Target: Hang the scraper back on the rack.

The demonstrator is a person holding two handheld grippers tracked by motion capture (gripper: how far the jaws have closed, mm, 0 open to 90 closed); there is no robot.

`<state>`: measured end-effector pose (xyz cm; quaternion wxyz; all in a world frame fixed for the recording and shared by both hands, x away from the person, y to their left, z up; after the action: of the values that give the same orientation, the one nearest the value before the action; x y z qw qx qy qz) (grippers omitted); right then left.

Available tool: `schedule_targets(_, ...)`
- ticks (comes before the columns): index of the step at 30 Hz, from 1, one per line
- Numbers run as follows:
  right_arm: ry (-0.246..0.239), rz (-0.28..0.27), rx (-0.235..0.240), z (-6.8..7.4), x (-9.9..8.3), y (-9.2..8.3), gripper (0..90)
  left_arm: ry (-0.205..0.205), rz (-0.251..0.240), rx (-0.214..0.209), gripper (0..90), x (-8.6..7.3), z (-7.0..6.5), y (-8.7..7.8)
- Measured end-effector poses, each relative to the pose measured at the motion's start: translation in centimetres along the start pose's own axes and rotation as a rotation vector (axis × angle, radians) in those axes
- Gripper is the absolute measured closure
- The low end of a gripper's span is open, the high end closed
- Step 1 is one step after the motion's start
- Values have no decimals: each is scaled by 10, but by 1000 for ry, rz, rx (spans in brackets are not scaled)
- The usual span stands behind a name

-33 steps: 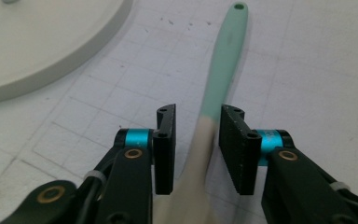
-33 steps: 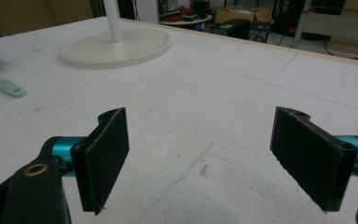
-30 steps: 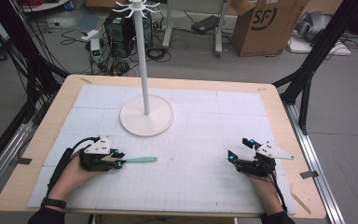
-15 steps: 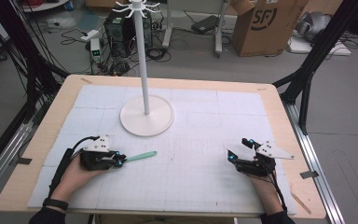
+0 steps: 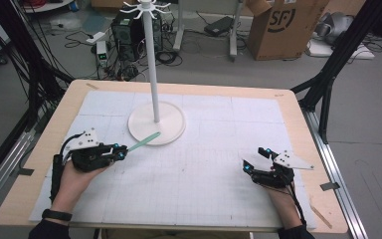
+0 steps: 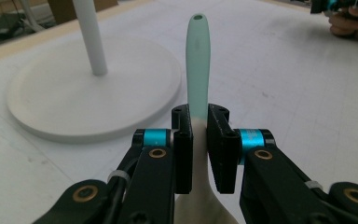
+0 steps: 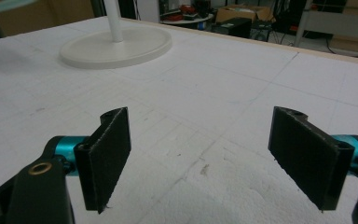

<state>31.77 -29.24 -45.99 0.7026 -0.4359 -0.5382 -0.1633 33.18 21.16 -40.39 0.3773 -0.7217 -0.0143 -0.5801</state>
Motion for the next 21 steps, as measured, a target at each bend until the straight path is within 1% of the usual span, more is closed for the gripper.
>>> schedule_targets(2, -2, -1, 1, 0, 0, 0, 201, -9, -30, 14, 811, 13, 1, -10)
schedule_targets(4, 1, 1, 0, 0, 0, 0, 201, -7, -58, 43, 811, 25, 3, -20)
schedule_targets(5, 1, 1, 1, 0, 0, 0, 201, -15, -68, 57, 811, 32, 5, -26)
schedule_targets(8, -1, 0, 1, 0, 0, 0, 201, -36, -93, 73, 812, 51, 7, -42)
schedule_targets(13, 3, 2, 3, 1, 0, 0, 201, -53, -91, 93, 813, 79, 13, -62)
schedule_targets(15, 2, 2, 3, 0, 0, 0, 201, -45, -96, 101, 813, 91, 15, -70)
schedule_targets(18, 1, 3, 2, 0, 0, 0, 201, -39, -113, 102, 813, 109, 18, -82)
schedule_targets(21, 1, 3, 3, 0, 0, 0, 201, -32, -111, 117, 813, 130, 21, -93)
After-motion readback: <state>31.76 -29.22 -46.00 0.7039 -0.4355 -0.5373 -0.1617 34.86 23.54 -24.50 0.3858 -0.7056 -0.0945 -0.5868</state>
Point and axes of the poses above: each handheld gripper's, and its own axes: y roughly forward along the jaws, x roughly out of its top, z roughly to its left, the point moved 4 cm from there along y, roughly forward along the jaws, and after that the axes turned 9 degrees about z, right-handed, at the moved point
